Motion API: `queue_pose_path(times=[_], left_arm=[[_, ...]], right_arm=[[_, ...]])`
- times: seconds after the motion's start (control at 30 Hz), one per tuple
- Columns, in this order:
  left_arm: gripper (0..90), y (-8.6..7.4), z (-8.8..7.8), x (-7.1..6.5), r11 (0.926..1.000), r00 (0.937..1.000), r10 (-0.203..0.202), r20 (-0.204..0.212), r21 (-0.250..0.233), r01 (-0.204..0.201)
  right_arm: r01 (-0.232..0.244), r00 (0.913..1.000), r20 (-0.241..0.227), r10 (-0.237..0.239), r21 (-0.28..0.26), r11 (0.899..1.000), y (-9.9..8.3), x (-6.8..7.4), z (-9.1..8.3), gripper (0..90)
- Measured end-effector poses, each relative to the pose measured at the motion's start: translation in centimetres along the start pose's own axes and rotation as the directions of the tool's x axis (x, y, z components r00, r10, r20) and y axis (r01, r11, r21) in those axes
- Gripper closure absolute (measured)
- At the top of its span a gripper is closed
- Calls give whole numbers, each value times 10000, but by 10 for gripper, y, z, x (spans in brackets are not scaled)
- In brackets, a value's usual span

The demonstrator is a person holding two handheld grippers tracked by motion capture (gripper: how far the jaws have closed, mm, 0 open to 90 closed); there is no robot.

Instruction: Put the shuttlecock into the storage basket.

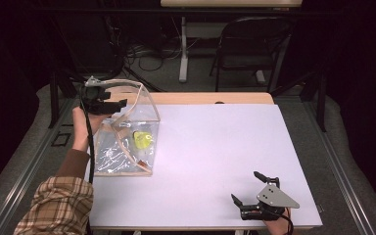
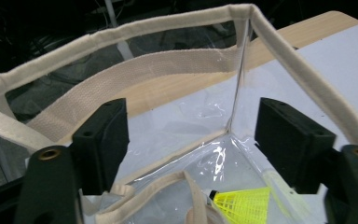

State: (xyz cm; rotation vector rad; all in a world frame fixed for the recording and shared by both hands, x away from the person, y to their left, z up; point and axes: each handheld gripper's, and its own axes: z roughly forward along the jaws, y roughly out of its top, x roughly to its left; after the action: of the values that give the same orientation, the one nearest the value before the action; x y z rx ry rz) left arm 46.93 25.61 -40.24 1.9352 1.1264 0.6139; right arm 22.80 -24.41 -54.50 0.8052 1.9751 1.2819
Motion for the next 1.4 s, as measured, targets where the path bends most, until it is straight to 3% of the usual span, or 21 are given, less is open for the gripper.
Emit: queue_pose_path(times=[0.53,0.77,1.4], left_arm=[[24,-3,-20,-21,9984,9994,234,243,-516,-221],[0,-10,-29,-35,9957,9984,491,276,-803,-468],[0,-29,-68,-74,9721,9917,1241,341,-2044,-1146]], right_arm=[[-75,10000,-36,75,-42,10000,-1,-1,0,0],[-79,10000,-14,79,-43,10000,-1,-1,0,0],[31,10000,-19,-31,29,10000,1,1,0,0]])
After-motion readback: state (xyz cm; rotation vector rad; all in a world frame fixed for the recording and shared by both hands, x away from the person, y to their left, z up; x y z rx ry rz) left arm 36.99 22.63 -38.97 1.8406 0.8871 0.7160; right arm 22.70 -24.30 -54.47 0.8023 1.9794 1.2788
